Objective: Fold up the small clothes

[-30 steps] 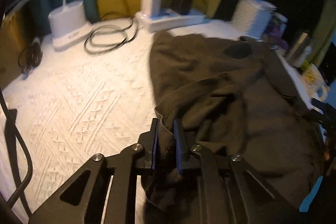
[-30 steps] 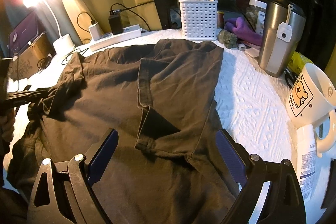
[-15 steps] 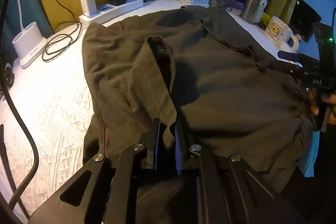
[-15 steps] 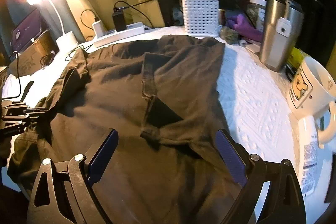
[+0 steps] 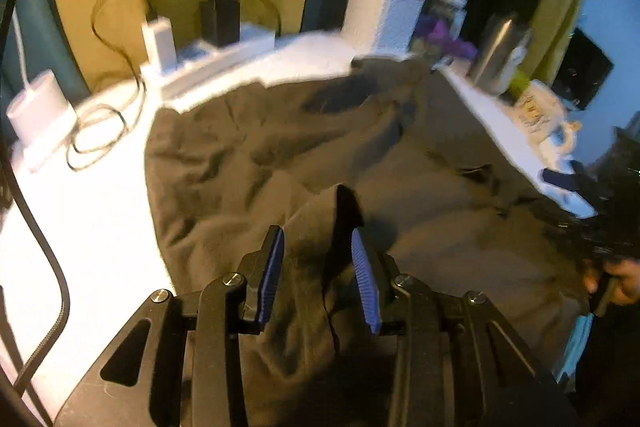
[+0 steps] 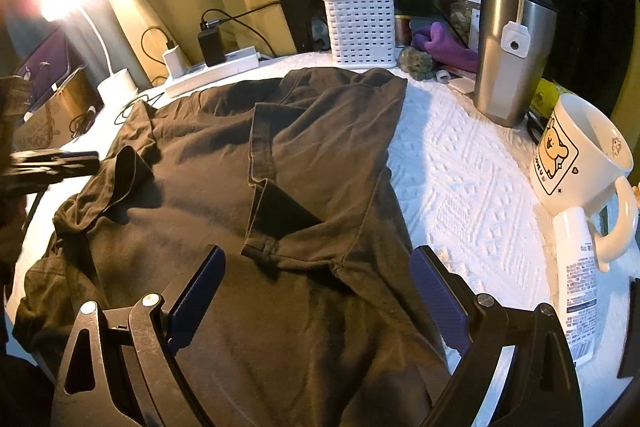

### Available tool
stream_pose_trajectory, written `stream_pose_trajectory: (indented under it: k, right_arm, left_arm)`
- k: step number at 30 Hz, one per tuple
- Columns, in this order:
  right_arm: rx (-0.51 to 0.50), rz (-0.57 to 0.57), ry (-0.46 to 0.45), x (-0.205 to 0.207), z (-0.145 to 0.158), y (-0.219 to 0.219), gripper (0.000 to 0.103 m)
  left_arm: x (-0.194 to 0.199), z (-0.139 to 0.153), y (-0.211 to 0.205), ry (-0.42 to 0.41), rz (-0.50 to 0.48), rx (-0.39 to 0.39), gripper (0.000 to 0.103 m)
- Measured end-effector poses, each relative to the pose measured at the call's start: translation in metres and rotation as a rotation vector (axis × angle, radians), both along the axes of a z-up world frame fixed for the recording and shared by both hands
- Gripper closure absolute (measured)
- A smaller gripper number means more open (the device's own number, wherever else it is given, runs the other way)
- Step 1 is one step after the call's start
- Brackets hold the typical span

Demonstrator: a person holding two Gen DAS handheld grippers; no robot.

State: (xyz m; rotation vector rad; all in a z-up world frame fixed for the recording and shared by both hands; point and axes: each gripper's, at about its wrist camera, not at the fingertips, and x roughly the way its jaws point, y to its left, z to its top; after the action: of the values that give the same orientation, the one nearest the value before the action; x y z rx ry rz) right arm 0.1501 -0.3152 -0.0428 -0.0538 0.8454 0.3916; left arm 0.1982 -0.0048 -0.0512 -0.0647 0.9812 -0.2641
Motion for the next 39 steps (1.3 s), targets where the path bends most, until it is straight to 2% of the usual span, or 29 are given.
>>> stream_pose_trajectory:
  k: [2, 5, 8, 14, 16, 17, 29, 30, 32, 36, 38, 39]
  right_arm:
    - [-0.003, -0.005, -0.002, -0.001, 0.0, -0.002, 0.008]
    - [-0.007, -0.02, -0.005, -0.004, 0.001, -0.007, 0.008]
    - [-0.01, -0.037, -0.013, -0.008, 0.003, -0.012, 0.008]
    - [-0.018, -0.043, -0.044, -0.024, 0.011, -0.015, 0.008]
    - [-0.022, -0.034, -0.055, -0.032, 0.014, -0.012, 0.008]
    - [-0.024, -0.031, -0.06, -0.035, 0.015, -0.012, 0.008]
    - [-0.055, -0.085, -0.108, -0.091, 0.024, -0.03, 0.01]
    - [-0.059, -0.087, -0.112, -0.096, 0.025, -0.031, 0.012]
    - [-0.072, -0.09, -0.111, -0.105, 0.026, -0.033, 0.026]
    - [-0.096, -0.079, -0.1, -0.125, 0.023, -0.036, 0.039]
    - [-0.1, -0.072, -0.103, -0.133, 0.022, -0.036, 0.053]
    - [-0.1, -0.071, -0.109, -0.138, 0.021, -0.036, 0.054]
  left_arm:
    - [0.008, -0.017, -0.008, 0.058, -0.018, 0.006, 0.069]
    - [0.004, -0.026, -0.018, 0.078, -0.043, 0.008, 0.069]
    - [-0.005, -0.019, -0.019, 0.055, -0.044, 0.014, 0.069]
    - [-0.036, 0.013, -0.002, -0.049, 0.031, 0.035, 0.067]
    - [-0.046, 0.019, 0.004, -0.075, 0.057, 0.031, 0.047]
    - [-0.052, 0.022, 0.007, -0.086, 0.07, 0.029, 0.044]
    - [-0.124, 0.02, 0.035, -0.133, 0.154, 0.042, 0.043]
    - [-0.13, 0.019, 0.036, -0.138, 0.159, 0.044, 0.043]
    - [-0.138, 0.018, 0.036, -0.145, 0.165, 0.046, 0.043]
    - [-0.156, 0.011, 0.038, -0.153, 0.176, 0.052, 0.043]
    - [-0.164, 0.006, 0.04, -0.148, 0.181, 0.055, 0.043]
    - [-0.169, 0.004, 0.041, -0.144, 0.184, 0.054, 0.043]
